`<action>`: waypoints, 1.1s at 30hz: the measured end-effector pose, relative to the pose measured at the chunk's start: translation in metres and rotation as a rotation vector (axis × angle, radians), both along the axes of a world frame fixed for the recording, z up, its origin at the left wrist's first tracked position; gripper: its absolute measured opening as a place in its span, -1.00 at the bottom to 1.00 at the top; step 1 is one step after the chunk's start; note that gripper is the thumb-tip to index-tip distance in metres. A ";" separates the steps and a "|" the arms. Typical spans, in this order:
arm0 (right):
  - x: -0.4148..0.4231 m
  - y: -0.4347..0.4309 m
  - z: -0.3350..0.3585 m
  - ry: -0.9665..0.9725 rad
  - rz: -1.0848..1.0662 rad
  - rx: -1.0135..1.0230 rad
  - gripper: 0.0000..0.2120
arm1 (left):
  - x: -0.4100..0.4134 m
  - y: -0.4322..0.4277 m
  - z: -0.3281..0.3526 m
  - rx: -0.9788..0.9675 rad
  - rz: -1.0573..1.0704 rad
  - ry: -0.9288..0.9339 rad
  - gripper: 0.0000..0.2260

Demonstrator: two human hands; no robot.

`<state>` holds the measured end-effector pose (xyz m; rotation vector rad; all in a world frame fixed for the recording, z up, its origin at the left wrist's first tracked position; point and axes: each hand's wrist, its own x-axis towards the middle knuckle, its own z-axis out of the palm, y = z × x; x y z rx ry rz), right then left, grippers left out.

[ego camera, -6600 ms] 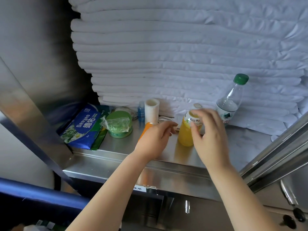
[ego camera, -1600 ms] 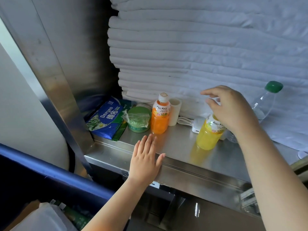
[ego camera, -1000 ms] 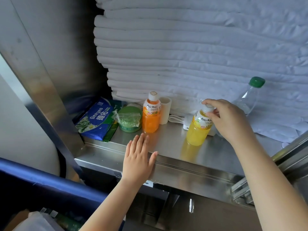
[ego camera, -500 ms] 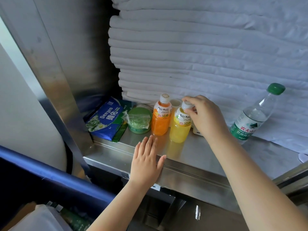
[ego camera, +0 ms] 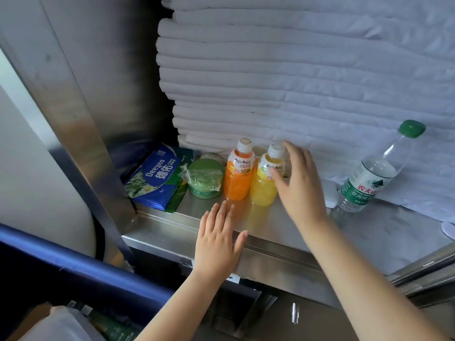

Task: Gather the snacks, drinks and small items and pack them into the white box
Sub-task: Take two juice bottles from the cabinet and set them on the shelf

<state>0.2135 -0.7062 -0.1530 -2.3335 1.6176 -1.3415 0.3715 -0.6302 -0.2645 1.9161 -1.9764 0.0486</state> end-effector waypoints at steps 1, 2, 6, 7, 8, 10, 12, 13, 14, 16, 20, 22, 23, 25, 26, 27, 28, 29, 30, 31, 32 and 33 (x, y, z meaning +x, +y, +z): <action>-0.001 0.012 -0.017 -0.022 -0.031 -0.007 -0.51 | 0.000 0.000 -0.001 -0.002 -0.004 0.008 -0.43; -0.003 0.025 -0.035 -0.031 -0.065 0.033 -0.50 | 0.001 0.000 -0.001 -0.006 -0.007 0.014 -0.44; -0.014 0.061 -0.088 0.343 -0.213 0.250 -0.48 | 0.001 -0.002 -0.005 -0.055 -0.031 0.052 -0.45; -0.016 0.062 -0.092 0.419 -0.221 0.288 -0.43 | 0.001 -0.002 -0.006 -0.070 -0.035 0.059 -0.46; -0.016 0.063 -0.093 0.451 -0.227 0.316 -0.38 | 0.002 -0.003 -0.007 -0.082 -0.039 0.065 -0.46; -0.015 0.062 -0.090 0.482 -0.242 0.344 -0.34 | 0.003 -0.003 -0.009 -0.108 -0.053 0.078 -0.47; -0.014 0.062 -0.091 0.493 -0.259 0.358 -0.36 | 0.004 -0.004 -0.012 -0.128 -0.067 0.090 -0.48; -0.013 0.064 -0.092 0.491 -0.268 0.361 -0.37 | 0.004 -0.004 -0.013 -0.133 -0.072 0.094 -0.48; -0.013 0.065 -0.092 0.489 -0.278 0.370 -0.38 | 0.005 -0.004 -0.015 -0.138 -0.078 0.097 -0.48; -0.012 0.069 -0.093 0.485 -0.301 0.385 -0.39 | 0.006 -0.004 -0.017 -0.150 -0.088 0.103 -0.48; -0.014 0.084 -0.096 0.484 -0.277 0.424 -0.37 | 0.004 -0.001 -0.014 -0.128 -0.081 0.102 -0.48; -0.021 0.096 -0.100 0.511 -0.235 0.445 -0.37 | 0.001 0.004 -0.008 -0.096 -0.055 0.083 -0.47; -0.026 0.104 -0.100 0.513 -0.219 0.450 -0.39 | -0.001 0.008 -0.005 -0.079 -0.043 0.070 -0.47; -0.034 0.120 -0.096 0.489 -0.190 0.462 -0.41 | -0.007 0.020 0.000 -0.051 -0.031 0.053 -0.45; -0.040 0.128 -0.092 0.476 -0.173 0.485 -0.41 | -0.010 0.029 0.001 -0.035 -0.030 0.056 -0.44; -0.045 0.137 -0.088 0.457 -0.152 0.513 -0.41 | -0.015 0.038 0.003 -0.008 -0.032 0.069 -0.45; -0.052 0.146 -0.083 0.427 -0.128 0.534 -0.41 | -0.021 0.048 0.006 0.015 -0.038 0.094 -0.47; -0.061 0.158 -0.078 0.386 -0.109 0.549 -0.41 | -0.028 0.058 0.010 0.024 -0.049 0.129 -0.50; -0.071 0.172 -0.070 0.339 -0.103 0.555 -0.42 | -0.037 0.070 0.016 0.013 -0.069 0.182 -0.55; -0.083 0.189 -0.061 0.292 -0.104 0.551 -0.43 | -0.047 0.084 0.024 -0.018 -0.099 0.245 -0.62; -0.097 0.208 -0.052 0.248 -0.107 0.531 -0.45 | -0.061 0.100 0.033 -0.064 -0.141 0.303 -0.67; -0.112 0.230 -0.043 0.213 -0.110 0.502 -0.47 | -0.077 0.116 0.043 -0.118 -0.190 0.340 -0.71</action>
